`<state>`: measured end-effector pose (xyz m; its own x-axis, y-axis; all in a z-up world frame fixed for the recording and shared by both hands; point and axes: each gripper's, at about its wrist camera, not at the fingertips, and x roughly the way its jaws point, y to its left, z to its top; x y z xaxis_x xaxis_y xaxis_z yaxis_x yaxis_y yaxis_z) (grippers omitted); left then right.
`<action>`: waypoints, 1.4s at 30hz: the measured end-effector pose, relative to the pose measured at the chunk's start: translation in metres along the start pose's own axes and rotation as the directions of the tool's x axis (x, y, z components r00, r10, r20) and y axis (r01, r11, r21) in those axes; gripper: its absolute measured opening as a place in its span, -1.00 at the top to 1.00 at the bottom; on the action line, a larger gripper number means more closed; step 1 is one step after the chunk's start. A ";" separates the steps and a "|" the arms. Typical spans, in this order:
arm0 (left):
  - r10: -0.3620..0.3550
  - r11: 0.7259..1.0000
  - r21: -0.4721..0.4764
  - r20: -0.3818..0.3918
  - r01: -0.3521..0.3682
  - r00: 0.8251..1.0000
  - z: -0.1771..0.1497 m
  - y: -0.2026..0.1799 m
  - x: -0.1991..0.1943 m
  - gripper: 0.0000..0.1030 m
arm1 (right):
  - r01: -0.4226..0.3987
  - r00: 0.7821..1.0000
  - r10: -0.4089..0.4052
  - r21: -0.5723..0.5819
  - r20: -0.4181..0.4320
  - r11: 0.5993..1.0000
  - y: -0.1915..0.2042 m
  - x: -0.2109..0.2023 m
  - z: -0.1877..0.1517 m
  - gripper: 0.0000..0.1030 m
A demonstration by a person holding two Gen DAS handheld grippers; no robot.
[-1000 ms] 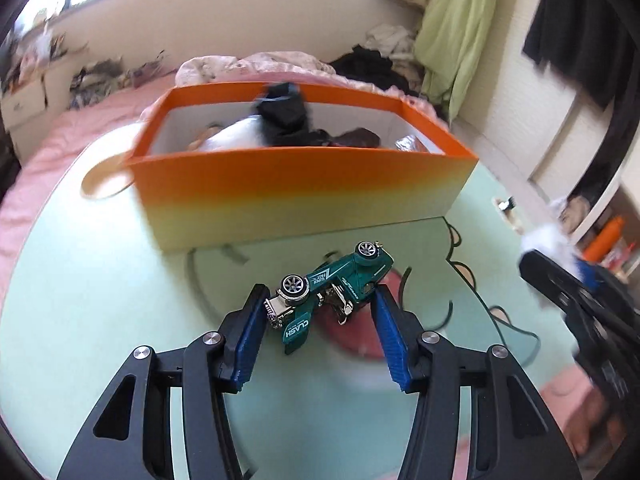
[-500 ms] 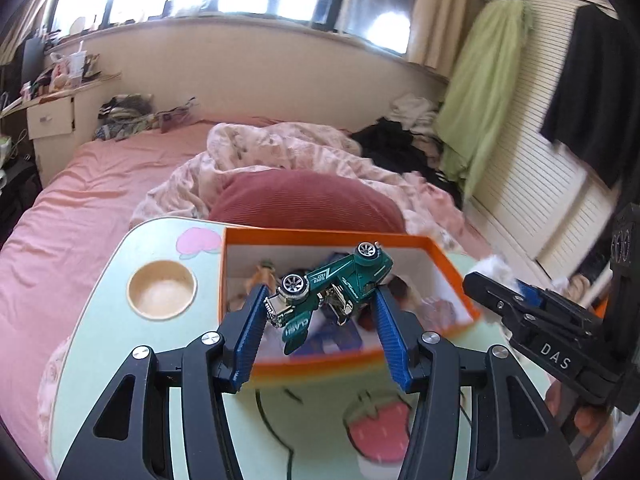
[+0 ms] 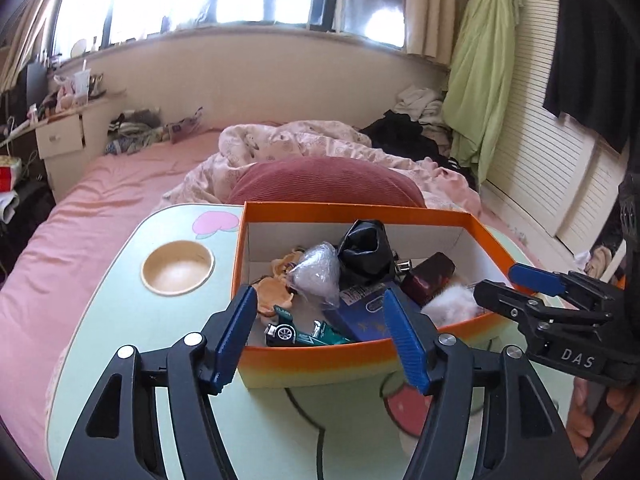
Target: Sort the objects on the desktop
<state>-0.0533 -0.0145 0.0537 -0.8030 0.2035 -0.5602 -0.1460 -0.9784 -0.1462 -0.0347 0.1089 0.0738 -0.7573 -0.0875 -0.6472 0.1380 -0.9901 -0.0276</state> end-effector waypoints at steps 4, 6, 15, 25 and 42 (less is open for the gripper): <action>0.005 1.000 0.012 0.014 -0.005 1.000 -0.006 0.000 -0.010 -0.27 | 0.004 1.000 -0.004 0.004 0.005 1.000 0.006 -0.012 -0.011 -0.24; 0.000 1.000 0.016 0.015 0.000 1.000 -0.003 0.002 -0.004 -0.28 | 0.010 1.000 -0.010 0.005 0.010 1.000 0.006 -0.011 -0.011 -0.24; -0.087 0.994 -0.063 0.108 0.094 0.990 -0.010 0.009 -0.045 -0.28 | 0.066 0.978 -0.074 0.045 0.195 0.997 0.008 -0.056 -0.027 -0.44; 0.002 1.000 -0.006 -0.196 -0.003 0.981 -0.064 -0.007 -0.014 -0.87 | 0.085 0.996 -0.085 0.043 0.000 0.995 0.018 -0.033 -0.081 -0.73; 0.125 0.991 0.065 -0.151 -0.116 0.981 -0.068 -0.012 0.006 -0.99 | 0.102 0.990 -0.102 -0.008 -0.093 0.995 0.025 -0.010 -0.095 -1.00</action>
<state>-0.0172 0.0012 -0.0035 -0.7187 0.0827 -0.6904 -0.0889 -0.9957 -0.0268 0.0370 0.0958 0.0079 -0.7044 0.0249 -0.7093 0.0653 -0.9929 -0.0997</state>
